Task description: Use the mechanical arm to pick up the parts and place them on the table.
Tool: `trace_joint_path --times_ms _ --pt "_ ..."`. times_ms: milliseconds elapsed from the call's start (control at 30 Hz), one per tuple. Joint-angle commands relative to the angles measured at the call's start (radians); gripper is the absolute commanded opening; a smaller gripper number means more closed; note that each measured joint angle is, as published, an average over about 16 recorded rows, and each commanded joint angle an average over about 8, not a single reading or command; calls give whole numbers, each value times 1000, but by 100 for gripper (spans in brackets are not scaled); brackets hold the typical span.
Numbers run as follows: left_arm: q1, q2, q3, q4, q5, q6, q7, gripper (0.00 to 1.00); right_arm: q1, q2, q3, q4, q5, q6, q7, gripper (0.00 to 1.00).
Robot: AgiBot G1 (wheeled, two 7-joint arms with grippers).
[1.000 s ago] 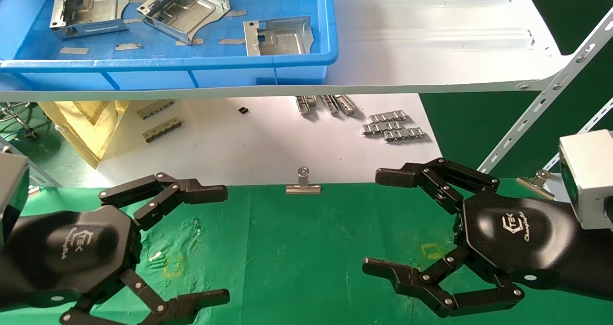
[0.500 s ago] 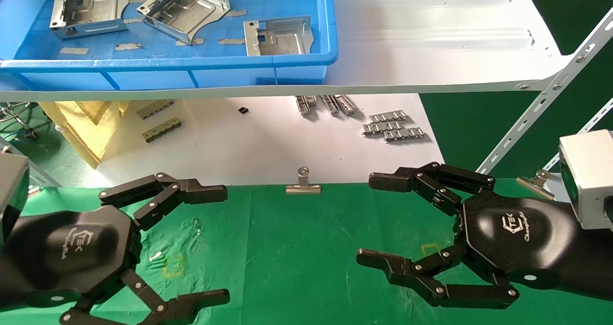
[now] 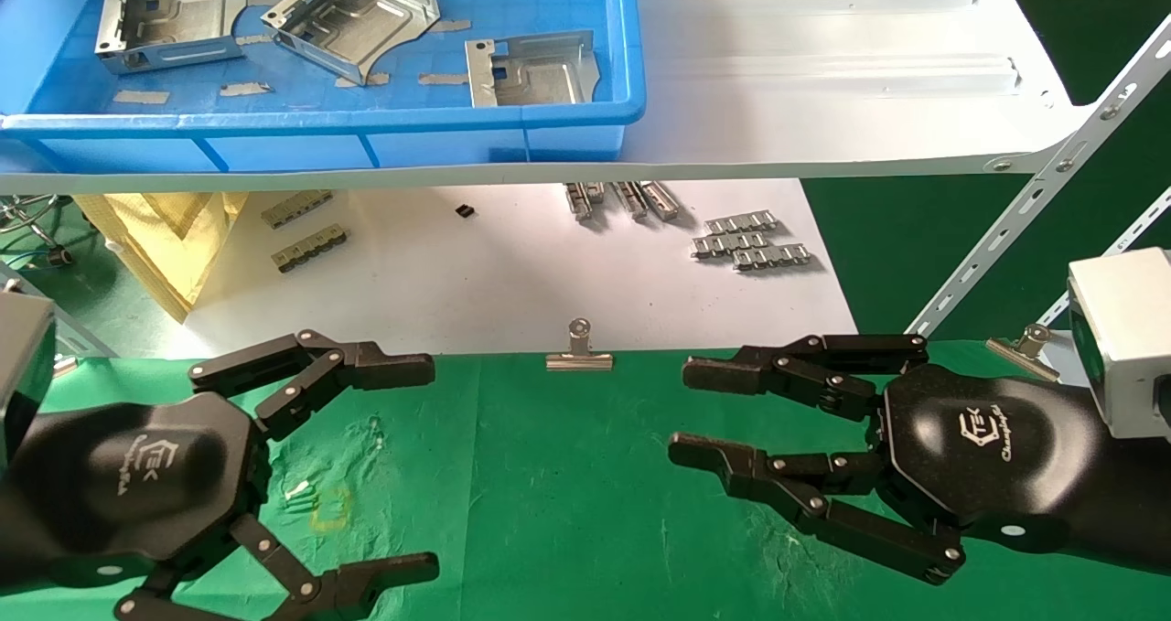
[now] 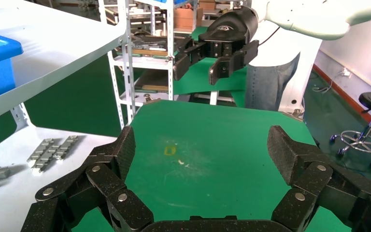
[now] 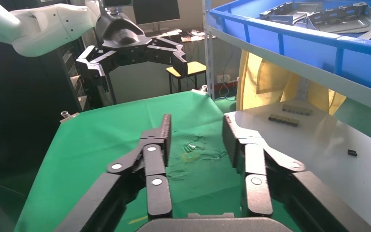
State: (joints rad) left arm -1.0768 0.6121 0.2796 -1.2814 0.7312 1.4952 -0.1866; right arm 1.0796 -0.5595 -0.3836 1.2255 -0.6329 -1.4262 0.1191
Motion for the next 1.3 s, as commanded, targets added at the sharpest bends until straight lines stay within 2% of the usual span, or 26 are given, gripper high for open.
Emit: trace_joint_path --times_ms 33,300,500,667,933,1133,1167,1200,1300 --pt "1 0 0 0 0 0 0 100 0 0 0 0 0 0 0 0" --pt "-39 6 -3 -1 8 -2 3 100 0 0 0 0 0 0 0 0" --pt "-202 49 1 73 71 -40 8 100 0 0 0 0 0 0 0 0" --pt "-402 136 38 258 186 -100 24 100 0 0 0 0 0 0 0 0" --pt "-730 305 168 655 455 -189 75 100 0 0 0 0 0 0 0 0" --pt "-891 412 229 919 592 -342 124 100 0 0 0 0 0 0 0 0" --pt "-908 426 233 953 605 -375 133 98 0 0 0 0 0 0 0 0" --pt "-924 439 237 986 617 -409 140 91 0 0 0 0 0 0 0 0" --pt "-959 472 251 1068 651 -497 155 53 0 0 0 0 0 0 0 0"
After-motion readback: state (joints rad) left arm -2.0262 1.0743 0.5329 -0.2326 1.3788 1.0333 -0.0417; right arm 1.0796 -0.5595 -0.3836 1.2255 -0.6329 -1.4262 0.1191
